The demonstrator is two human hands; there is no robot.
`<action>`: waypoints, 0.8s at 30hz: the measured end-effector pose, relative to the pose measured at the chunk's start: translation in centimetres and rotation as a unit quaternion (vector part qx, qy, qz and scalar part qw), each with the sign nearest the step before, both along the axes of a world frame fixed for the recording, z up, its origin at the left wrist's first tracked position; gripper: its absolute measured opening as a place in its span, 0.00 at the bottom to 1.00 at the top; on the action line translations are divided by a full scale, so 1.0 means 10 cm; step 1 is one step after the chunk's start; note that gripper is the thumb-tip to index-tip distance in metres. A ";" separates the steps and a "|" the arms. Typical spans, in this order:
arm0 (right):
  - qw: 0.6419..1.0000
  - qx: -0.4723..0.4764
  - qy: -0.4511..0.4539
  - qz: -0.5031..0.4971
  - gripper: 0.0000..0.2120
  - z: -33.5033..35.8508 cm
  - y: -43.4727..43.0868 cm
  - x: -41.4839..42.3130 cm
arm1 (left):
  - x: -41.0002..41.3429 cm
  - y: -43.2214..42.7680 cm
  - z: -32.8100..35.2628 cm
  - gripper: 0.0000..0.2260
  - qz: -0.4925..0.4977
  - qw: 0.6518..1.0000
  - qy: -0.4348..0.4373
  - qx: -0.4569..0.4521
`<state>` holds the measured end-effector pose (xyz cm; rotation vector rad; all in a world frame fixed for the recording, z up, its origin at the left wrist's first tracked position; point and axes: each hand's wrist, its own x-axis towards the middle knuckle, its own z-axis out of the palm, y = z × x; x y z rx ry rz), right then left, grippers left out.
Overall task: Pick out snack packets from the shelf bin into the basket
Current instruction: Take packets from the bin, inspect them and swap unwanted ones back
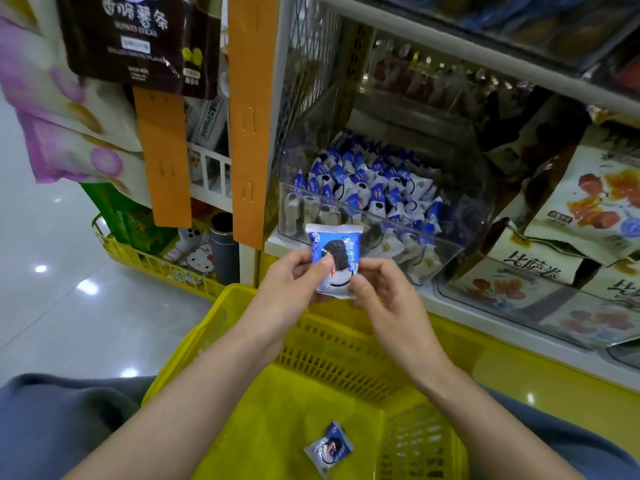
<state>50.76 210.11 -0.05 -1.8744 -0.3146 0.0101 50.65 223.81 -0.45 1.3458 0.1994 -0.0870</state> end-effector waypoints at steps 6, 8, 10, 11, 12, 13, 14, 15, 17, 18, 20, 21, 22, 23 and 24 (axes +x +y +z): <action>0.966 -0.176 -0.182 -0.060 0.08 0.54 -0.31 0.50 | 0.06 0.07 0.08 0.09 0.032 0.999 -0.025 0.003; 0.946 -0.252 -0.187 -0.081 0.07 0.66 -0.34 0.78 | 0.08 0.06 0.10 0.10 0.033 0.999 -0.026 0.007; 0.929 -0.342 -0.122 -0.075 0.08 0.70 -0.35 1.06 | 0.09 0.05 0.11 0.11 0.030 0.999 -0.025 0.007; 0.914 -0.392 -0.083 -0.061 0.09 0.69 -0.36 1.18 | 0.10 0.05 0.11 0.11 0.029 0.999 -0.022 0.006; 0.895 -0.441 -0.054 -0.036 0.10 0.68 -0.38 1.27 | 0.10 0.04 0.11 0.11 0.029 0.999 -0.019 0.002; 0.876 -0.482 -0.035 -0.007 0.11 0.68 -0.39 1.35 | 0.11 0.05 0.12 0.11 0.029 0.999 -0.015 -0.004; 0.860 -0.509 -0.022 0.018 0.12 0.67 -0.41 1.40 | 0.11 0.05 0.11 0.11 0.029 0.999 -0.010 -0.012; 0.852 -0.522 -0.012 0.036 0.13 0.67 -0.41 1.44 | 0.12 0.06 0.11 0.11 0.028 0.999 -0.006 -0.018; 0.844 -0.533 0.001 0.061 0.14 0.67 -0.41 1.48 | 0.13 0.09 0.11 0.12 0.025 0.999 -0.003 -0.022; 0.836 -0.543 0.002 0.073 0.15 0.66 -0.40 1.49 | 0.13 0.09 0.11 0.12 0.024 0.999 -0.002 -0.024; 0.821 -0.564 0.005 0.083 0.16 0.63 -0.38 1.50 | 0.13 0.11 0.11 0.11 0.021 0.999 0.000 -0.026; 0.818 -0.570 0.008 0.083 0.16 0.61 -0.37 1.51 | 0.13 0.11 0.11 0.11 0.020 0.999 0.001 -0.026; 0.816 -0.571 0.013 0.084 0.16 0.61 -0.37 1.51 | 0.13 0.12 0.11 0.11 0.019 0.999 0.001 -0.026; 0.818 -0.568 0.020 0.086 0.16 0.61 -0.36 1.51 | 0.13 0.12 0.11 0.11 0.019 1.000 0.001 -0.025; 0.826 -0.556 0.031 0.086 0.15 0.63 -0.36 1.51 | 0.13 0.12 0.11 0.11 0.019 1.000 0.001 -0.024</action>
